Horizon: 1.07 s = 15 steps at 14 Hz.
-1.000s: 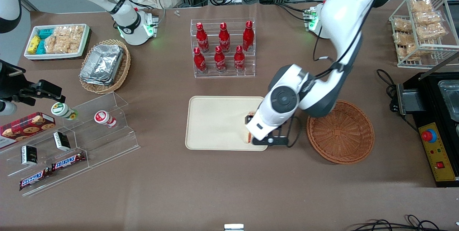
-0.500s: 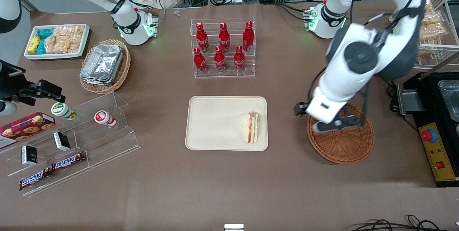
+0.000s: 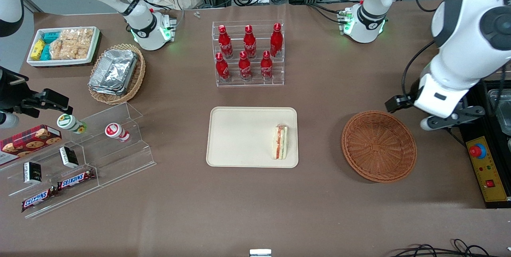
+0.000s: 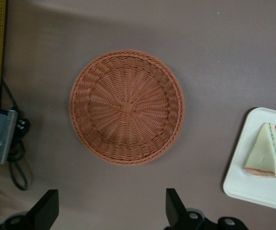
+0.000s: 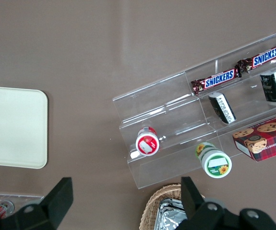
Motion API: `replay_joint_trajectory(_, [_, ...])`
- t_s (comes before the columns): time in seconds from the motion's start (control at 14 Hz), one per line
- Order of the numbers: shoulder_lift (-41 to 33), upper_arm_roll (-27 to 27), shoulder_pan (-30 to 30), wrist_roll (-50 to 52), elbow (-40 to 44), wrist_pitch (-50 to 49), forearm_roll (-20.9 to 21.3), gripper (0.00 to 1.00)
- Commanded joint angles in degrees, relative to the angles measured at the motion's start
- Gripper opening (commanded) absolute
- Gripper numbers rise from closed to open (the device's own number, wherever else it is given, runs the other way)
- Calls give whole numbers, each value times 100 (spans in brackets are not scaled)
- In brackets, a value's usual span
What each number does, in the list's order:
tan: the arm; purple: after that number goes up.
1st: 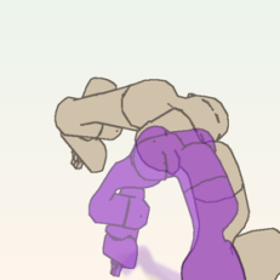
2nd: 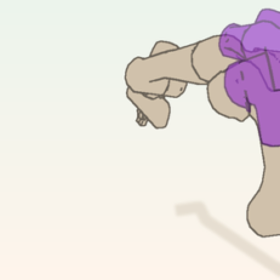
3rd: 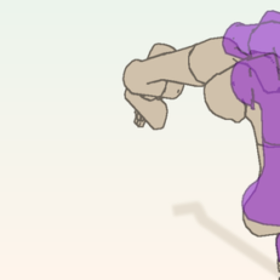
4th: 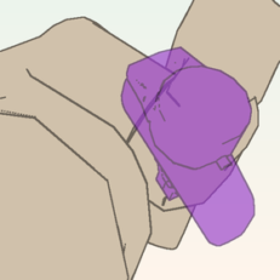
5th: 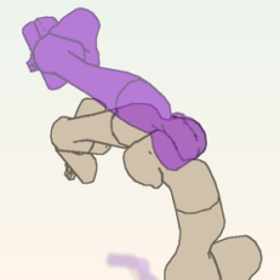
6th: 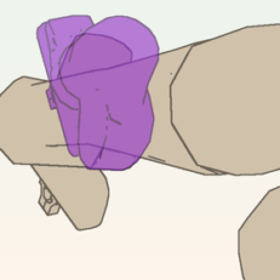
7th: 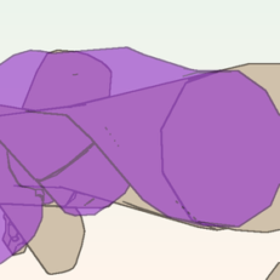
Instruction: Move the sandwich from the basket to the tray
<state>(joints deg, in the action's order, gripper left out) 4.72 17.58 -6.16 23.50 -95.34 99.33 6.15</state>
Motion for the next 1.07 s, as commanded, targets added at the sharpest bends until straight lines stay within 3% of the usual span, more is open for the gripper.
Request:
replay_joint_trajectory(0.0, [-243, 62, -306, -582, -178, -54, -78, 100])
replay_joint_trajectory(0.64, [-235, 44, -940, -1822, 58, -387, -377, 100])
replay_joint_trajectory(1.0, [186, -762, -459, -2480, 620, -686, -439, 100])
